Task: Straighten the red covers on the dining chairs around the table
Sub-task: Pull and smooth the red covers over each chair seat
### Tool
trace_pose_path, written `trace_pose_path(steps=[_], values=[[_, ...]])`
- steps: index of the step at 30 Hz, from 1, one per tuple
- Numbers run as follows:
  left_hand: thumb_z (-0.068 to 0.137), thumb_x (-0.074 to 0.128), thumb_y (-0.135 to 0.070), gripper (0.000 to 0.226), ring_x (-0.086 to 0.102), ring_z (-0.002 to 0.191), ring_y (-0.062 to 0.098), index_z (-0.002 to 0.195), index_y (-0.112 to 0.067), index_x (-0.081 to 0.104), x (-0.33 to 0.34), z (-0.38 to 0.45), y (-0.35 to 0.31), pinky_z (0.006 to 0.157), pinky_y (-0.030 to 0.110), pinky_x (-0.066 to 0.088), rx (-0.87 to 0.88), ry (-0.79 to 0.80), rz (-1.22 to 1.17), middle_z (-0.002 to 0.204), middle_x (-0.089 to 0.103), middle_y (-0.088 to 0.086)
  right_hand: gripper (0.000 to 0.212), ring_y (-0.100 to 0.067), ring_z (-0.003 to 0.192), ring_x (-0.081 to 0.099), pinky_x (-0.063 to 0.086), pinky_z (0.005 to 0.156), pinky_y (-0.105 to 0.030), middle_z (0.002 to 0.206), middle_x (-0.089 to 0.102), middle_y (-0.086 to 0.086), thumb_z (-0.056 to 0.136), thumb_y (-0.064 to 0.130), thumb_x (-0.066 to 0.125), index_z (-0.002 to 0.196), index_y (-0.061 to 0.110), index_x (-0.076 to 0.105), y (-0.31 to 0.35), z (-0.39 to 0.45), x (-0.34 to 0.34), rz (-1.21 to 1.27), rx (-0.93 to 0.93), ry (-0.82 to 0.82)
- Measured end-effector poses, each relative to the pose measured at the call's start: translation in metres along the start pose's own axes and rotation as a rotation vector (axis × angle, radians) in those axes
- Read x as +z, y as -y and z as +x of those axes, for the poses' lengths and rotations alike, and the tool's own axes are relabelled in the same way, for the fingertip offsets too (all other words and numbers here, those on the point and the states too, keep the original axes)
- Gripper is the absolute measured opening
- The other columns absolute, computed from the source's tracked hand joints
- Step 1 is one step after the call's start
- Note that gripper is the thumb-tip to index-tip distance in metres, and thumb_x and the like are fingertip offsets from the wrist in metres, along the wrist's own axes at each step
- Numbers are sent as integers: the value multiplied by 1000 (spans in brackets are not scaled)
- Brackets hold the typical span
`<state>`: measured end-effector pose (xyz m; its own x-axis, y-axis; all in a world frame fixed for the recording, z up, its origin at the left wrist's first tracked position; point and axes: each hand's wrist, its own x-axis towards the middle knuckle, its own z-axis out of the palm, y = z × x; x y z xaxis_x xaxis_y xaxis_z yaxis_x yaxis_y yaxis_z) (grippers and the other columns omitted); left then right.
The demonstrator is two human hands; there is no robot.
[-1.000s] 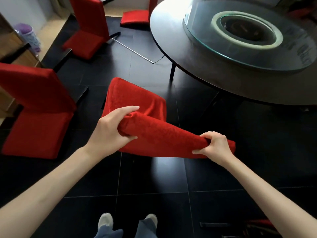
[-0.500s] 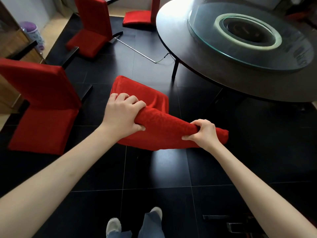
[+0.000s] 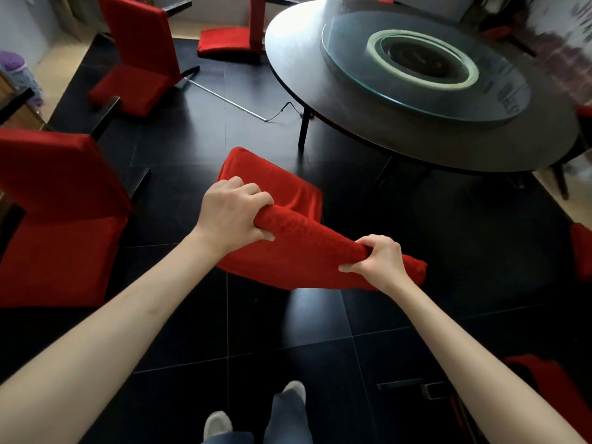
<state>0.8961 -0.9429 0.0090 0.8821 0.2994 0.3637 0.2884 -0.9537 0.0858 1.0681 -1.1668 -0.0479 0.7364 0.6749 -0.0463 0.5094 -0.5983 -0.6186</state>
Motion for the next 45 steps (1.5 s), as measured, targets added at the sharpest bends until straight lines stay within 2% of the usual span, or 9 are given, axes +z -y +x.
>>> trace_pose_path(steps=[2,4,7,12,18,27,32,37,45], values=[[37,92,-50,58,57,62,29,79,-15,74,0,-4,6,60,36,46,-27,-12,-20,73,69,3,34,-4,77,53,40,66,-16,76,61,12,53,32,93,77,22,71,7,3,-2,-10,-9,-5],[37,92,-50,57,58,62,29,79,-15,74,-1,-11,13,61,37,46,-61,-28,-37,73,69,3,37,-13,84,56,47,75,-28,81,63,7,53,31,93,81,20,73,17,7,-3,-25,-23,15],[36,92,-50,58,59,63,29,78,-15,75,-3,-22,23,60,37,47,-117,-38,-51,73,69,4,39,-17,90,55,48,82,-37,83,61,8,52,31,93,85,18,74,31,12,-3,-60,-66,22],[36,91,-50,58,59,66,29,80,-16,75,-3,-40,41,64,37,45,-203,-52,-71,74,70,3,45,-17,89,54,46,83,-38,82,59,7,51,35,93,87,16,75,52,14,7,-135,-128,32],[36,92,-51,59,59,71,28,82,-19,75,-7,-53,62,66,34,44,-248,-58,-100,78,70,0,41,-14,83,52,45,79,-35,72,53,16,50,39,92,80,17,74,69,6,22,-152,-167,22],[34,90,-54,57,57,64,26,77,-20,75,4,-73,64,60,33,44,-267,-83,-140,71,67,-2,46,-18,87,54,45,79,-35,85,65,2,48,37,93,85,17,74,73,10,21,-221,-150,68],[36,91,-54,54,56,61,25,73,-19,73,13,-100,68,57,31,43,-315,-75,-144,67,66,-2,53,-17,86,53,43,76,-31,88,64,1,45,39,94,90,19,74,80,17,33,-275,-170,109],[38,92,-50,53,56,66,26,77,-19,74,14,-108,73,65,32,37,-365,-69,-169,71,67,-1,51,-14,85,50,38,74,-29,87,64,4,45,40,93,88,20,74,81,13,44,-275,-186,98],[44,92,-49,56,59,79,28,88,-19,72,20,-118,73,76,40,39,-399,-58,-191,82,68,0,51,-16,89,51,39,78,-31,91,66,4,48,38,92,90,19,73,85,4,48,-253,-173,61]])
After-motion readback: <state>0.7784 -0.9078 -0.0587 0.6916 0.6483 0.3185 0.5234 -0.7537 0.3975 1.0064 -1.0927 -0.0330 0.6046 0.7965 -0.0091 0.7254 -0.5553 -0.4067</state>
